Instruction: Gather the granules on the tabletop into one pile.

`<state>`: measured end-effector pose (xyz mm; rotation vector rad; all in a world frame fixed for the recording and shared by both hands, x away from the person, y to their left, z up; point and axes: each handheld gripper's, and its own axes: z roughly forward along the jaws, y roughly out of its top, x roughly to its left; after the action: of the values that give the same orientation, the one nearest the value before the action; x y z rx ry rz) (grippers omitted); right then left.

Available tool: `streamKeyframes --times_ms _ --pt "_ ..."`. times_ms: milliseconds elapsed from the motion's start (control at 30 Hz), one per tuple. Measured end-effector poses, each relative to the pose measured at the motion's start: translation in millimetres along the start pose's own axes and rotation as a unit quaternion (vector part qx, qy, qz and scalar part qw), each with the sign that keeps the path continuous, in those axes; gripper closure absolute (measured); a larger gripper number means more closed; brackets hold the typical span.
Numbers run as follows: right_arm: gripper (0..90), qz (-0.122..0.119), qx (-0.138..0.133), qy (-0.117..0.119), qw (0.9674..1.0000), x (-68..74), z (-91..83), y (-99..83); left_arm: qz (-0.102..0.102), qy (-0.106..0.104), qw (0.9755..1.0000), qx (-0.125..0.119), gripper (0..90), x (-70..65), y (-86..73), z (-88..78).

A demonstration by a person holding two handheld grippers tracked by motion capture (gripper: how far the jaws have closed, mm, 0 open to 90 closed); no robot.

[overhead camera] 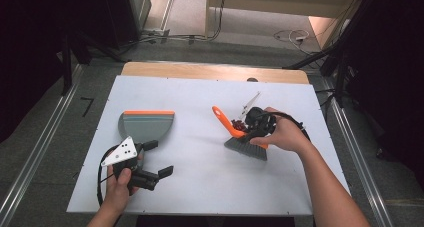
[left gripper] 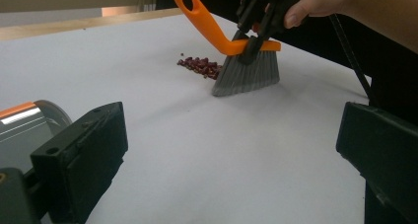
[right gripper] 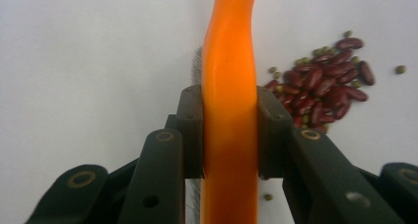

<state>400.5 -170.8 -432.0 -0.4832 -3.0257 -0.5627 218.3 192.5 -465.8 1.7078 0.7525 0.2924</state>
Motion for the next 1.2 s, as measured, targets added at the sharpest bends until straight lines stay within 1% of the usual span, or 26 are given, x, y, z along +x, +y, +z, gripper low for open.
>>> streamKeyframes --times_ms 33,67,100,133,167,267,367,433,500,533,567,600,633,667,700,767,800,867,900,933,967,1000,1067,1100,1133,1200 --pt "67.9 0.005 -0.005 0.001 1.0 -2.7 0.6 0.4 0.0 0.0 1.0 0.0 0.1 0.0 0.0 -0.1" --pt "67.9 0.003 -0.004 -0.002 1.0 -5.8 -0.1 0.5 0.0 0.0 1.0 0.0 0.1 0.0 0.0 -0.1" --pt "67.9 0.006 -0.008 -0.003 0.9999 -7.7 0.3 0.7 0.0 0.0 1.0 0.001 0.1 0.1 0.0 -0.1" --pt "67.8 0.003 -0.008 -0.001 1.0 -10.0 0.2 0.9 0.0 0.0 1.0 0.0 0.1 0.1 -0.1 0.0" --pt "67.9 0.01 -0.01 -0.004 0.9999 -11.1 0.3 1.2 0.0 0.0 1.0 0.0 0.1 0.2 -0.1 0.0" --pt "67.9 0.007 -0.011 -0.007 0.9999 -13.8 0.5 3.1 0.0 0.0 1.0 0.001 0.1 0.2 -0.3 0.3" --pt "68.1 -0.004 -0.01 -0.017 0.9998 -10.3 -1.0 6.3 0.0 -0.001 1.0 0.001 0.1 0.1 -0.3 0.5" --pt "68.1 -0.008 -0.013 -0.013 0.9998 -7.2 -3.4 7.5 0.0 0.0 1.0 0.001 0.1 0.3 -0.4 0.5" --pt "68.2 -0.01 -0.023 -0.012 0.9996 -5.2 -7.9 7.8 0.0 0.0 1.0 0.001 0.1 0.3 -0.3 0.5" --pt "68.2 -0.01 -0.03 -0.007 0.9995 -4.1 -11.2 7.6 0.0 0.0 1.0 0.001 0.1 0.2 -0.3 0.6" --pt "68.2 0.002 -0.035 -0.005 0.9994 -2.5 -15.9 7.2 0.0 0.0 1.0 0.001 0.1 0.1 -0.3 0.6" --pt "68.2 -0.001 -0.041 -0.008 0.9991 -3.0 -21.1 6.0 0.001 0.0 1.0 0.002 0.1 0.1 -0.3 0.5" --pt "68.1 0.005 -0.05 -0.011 0.9987 -2.9 -24.6 5.2 0.001 0.0 1.0 0.002 0.1 0.1 -0.2 0.5" --pt "68.1 0.02 -0.063 -0.022 0.9976 -3.8 -30.9 3.4 0.001 0.0 1.0 0.002 0.1 0.1 -0.2 0.5" --pt "68.1 0.03 -0.07 -0.033 0.9966 -4.4 -34.7 1.9 0.001 -0.001 1.0 0.001 0.1 0.0 -0.2 0.5" --pt "68.1 0.066 -0.083 -0.062 0.9925 -8.4 -45.3 -3.6 -0.001 -0.001 1.0 0.0 0.1 0.1 -0.2 0.5" --pt "68.1 0.087 -0.086 -0.075 0.9896 -11.1 -49.3 -6.7 0.0 0.0 1.0 0.0 0.1 0.2 -0.1 0.4" --pt "68.1 0.135 -0.097 -0.094 0.9816 -16.6 -54.3 -12.1 0.0 0.0 1.0 0.0 0.1 0.2 -0.1 0.5" --pt "68.1 0.17 -0.099 -0.108 0.9745 -21.3 -56.5 -16.5 0.0 -0.001 1.0 0.0 0.1 0.2 -0.2 0.6" --pt "68.1 0.193 -0.095 -0.121 0.969 -24.6 -57.0 -19.4 0.0 0.0 1.0 0.001 0.1 0.2 -0.1 0.6" --pt "68.1 0.209 -0.092 -0.132 0.9644 -26.5 -56.4 -21.3 0.0 0.0 1.0 0.001 0.1 0.3 -0.1 0.7" --pt "68.1 0.23 -0.084 -0.146 0.9583 -28.1 -54.5 -23.4 0.0 0.0 1.0 0.002 0.1 0.3 -0.1 0.8" --pt "68.1 0.254 -0.066 -0.172 0.9495 -30.0 -46.6 -24.8 0.0 0.0 1.0 0.001 0.1 0.5 -0.2 1.2" --pt "68.1 0.256 -0.057 -0.188 0.9467 -30.8 -41.3 -24.4 0.0 -0.001 1.0 0.001 0.1 0.4 -0.3 1.6" --pt "68.1 0.261 -0.043 -0.207 0.9421 -31.0 -34.5 -22.9 -0.001 -0.001 1.0 0.001 0.1 0.2 -0.4 1.7" --pt "68.1 0.264 -0.025 -0.229 0.9366 -31.3 -23.0 -19.7 0.0 -0.001 1.0 0.002 0.2 0.0 -0.3 1.7"
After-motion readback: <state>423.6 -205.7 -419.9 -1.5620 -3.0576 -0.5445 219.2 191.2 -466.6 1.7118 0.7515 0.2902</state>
